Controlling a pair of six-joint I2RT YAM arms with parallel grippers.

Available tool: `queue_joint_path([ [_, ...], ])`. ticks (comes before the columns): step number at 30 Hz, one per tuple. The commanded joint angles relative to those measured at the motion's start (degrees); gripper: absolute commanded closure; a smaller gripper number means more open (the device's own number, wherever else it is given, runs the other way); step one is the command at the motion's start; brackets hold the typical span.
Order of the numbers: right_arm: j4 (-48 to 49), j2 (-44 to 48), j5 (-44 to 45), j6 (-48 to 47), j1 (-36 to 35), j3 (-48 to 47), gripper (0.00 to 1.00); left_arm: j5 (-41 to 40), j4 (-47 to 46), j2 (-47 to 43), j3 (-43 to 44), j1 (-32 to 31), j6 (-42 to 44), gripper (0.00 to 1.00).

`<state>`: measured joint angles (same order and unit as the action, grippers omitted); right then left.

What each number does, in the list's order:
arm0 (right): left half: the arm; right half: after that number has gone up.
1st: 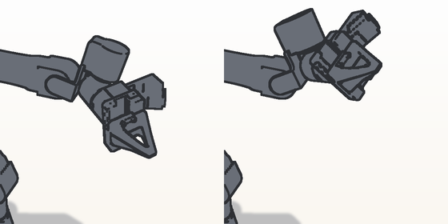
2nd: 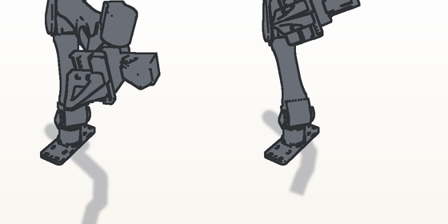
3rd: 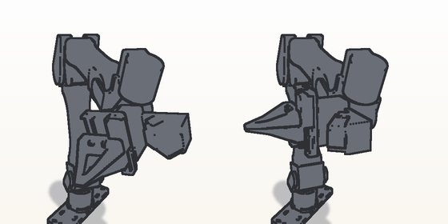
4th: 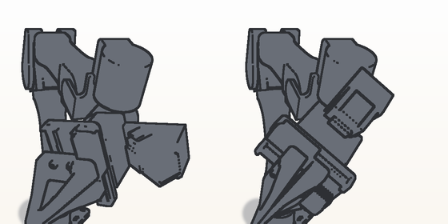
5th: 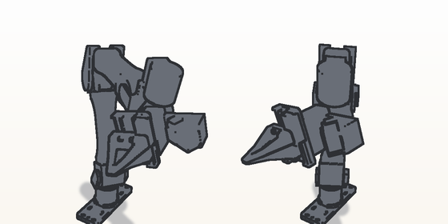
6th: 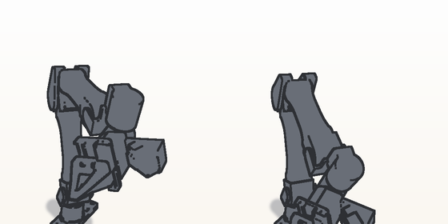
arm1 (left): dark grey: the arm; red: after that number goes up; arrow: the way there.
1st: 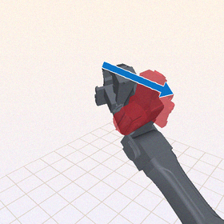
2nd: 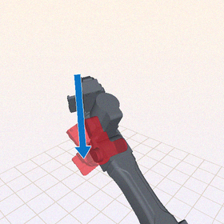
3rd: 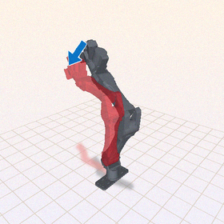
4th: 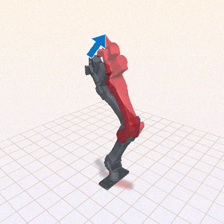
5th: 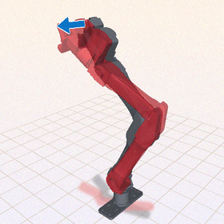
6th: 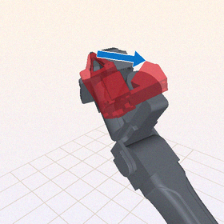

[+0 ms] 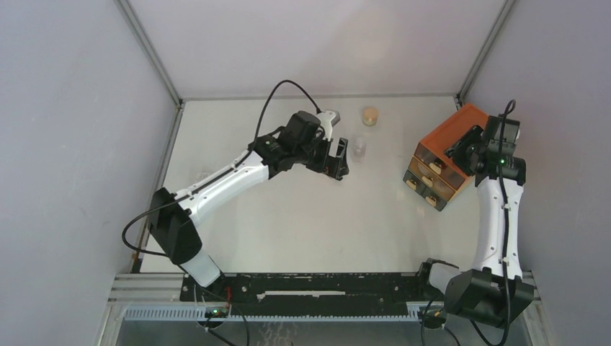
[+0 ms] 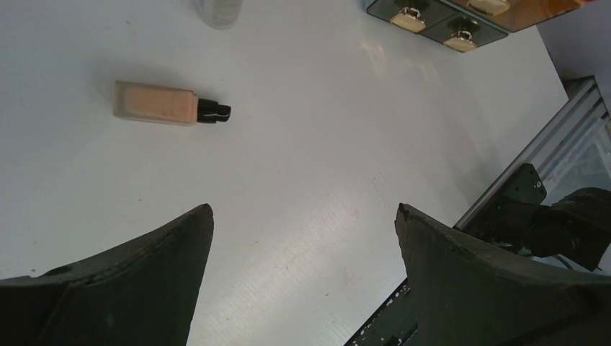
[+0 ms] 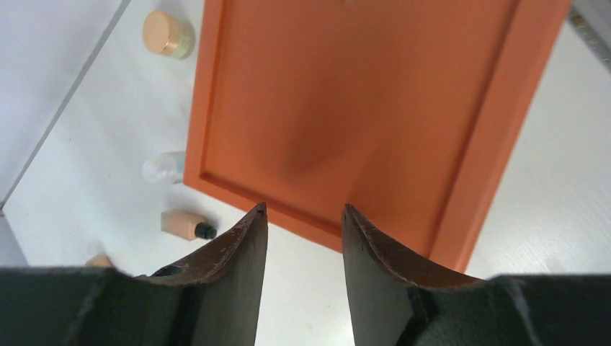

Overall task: Organize the makeup
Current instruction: Open the drawer in the storage box.

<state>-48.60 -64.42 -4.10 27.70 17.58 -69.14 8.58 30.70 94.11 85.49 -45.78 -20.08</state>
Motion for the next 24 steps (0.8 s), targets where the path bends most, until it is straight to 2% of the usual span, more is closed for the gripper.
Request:
queue_joint_path([
  [1,-1.1,1.0,-3.9,0.4,-1.4,0.4,0.50,-2.4,-2.8,-5.3,1.3,1.3,0.3,0.00],
  [6,-0.6,6.2,-1.9,-0.2,-1.8,-0.5,0.49,-1.8,-5.3,-5.1,0.6,1.8,-0.2,0.00],
  [10,0.5,6.6,-0.2,-1.6,-2.3,-0.6,0.47,2.9,-10.8,-0.9,1.1,1.7,-4.1,0.00],
  [14,0.5,3.5,0.2,-2.0,-2.2,-1.1,0.47,8.4,-14.5,7.2,6.7,-0.2,-8.8,0.00],
  [18,0.9,2.1,-1.4,-1.2,-2.2,-1.3,0.47,17.7,-18.3,17.3,13.3,-1.3,-15.7,0.01],
  [24,-0.8,4.4,1.4,0.0,-2.2,-1.3,0.47,21.9,-30.7,29.7,17.0,-3.6,-30.2,0.10],
])
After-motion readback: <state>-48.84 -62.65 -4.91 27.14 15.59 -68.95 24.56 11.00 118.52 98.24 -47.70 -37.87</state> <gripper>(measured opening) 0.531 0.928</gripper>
